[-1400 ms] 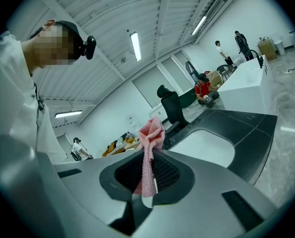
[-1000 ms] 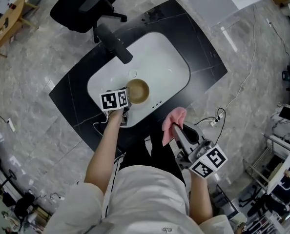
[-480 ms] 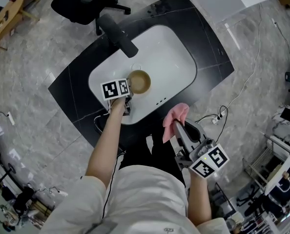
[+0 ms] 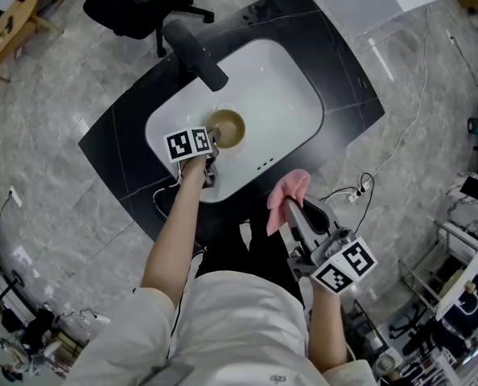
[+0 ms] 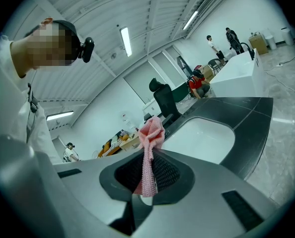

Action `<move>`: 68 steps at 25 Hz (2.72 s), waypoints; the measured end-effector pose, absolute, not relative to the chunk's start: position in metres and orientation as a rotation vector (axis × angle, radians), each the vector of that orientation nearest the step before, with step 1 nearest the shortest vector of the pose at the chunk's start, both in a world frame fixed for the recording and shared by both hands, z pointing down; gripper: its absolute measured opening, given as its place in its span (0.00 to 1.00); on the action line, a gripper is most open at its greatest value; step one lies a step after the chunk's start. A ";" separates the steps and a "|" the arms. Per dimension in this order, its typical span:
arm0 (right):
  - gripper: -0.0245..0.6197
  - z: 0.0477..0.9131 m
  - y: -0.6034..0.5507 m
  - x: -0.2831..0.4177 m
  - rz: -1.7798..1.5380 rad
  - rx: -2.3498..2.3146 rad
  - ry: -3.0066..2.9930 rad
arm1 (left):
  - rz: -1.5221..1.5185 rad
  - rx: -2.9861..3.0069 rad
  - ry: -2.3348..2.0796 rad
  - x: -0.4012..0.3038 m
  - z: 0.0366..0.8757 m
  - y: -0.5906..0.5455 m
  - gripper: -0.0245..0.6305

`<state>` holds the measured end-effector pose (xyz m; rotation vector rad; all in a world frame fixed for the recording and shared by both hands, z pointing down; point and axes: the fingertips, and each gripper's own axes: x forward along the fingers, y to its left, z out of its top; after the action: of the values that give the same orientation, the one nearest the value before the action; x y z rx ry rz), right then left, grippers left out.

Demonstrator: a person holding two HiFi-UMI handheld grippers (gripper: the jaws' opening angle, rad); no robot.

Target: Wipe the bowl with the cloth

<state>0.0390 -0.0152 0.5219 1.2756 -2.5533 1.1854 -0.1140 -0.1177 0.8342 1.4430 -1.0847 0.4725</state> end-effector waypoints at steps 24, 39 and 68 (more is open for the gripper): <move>0.08 0.494 -0.016 0.040 1.093 1.332 -2.601 | 0.453 1.599 -1.121 -0.123 0.764 -0.130 0.28; 0.08 0.479 -0.035 0.019 0.990 1.233 -2.632 | 0.418 1.804 -1.132 -0.125 0.663 -0.103 0.06; 0.08 0.393 -0.017 0.046 0.650 0.759 -2.914 | 0.059 2.290 -1.450 -0.051 0.406 0.004 0.05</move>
<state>0.0458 -0.0166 0.3933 0.7588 -2.9140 0.6497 -0.0508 0.0045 0.4057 2.2901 -1.4502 0.0595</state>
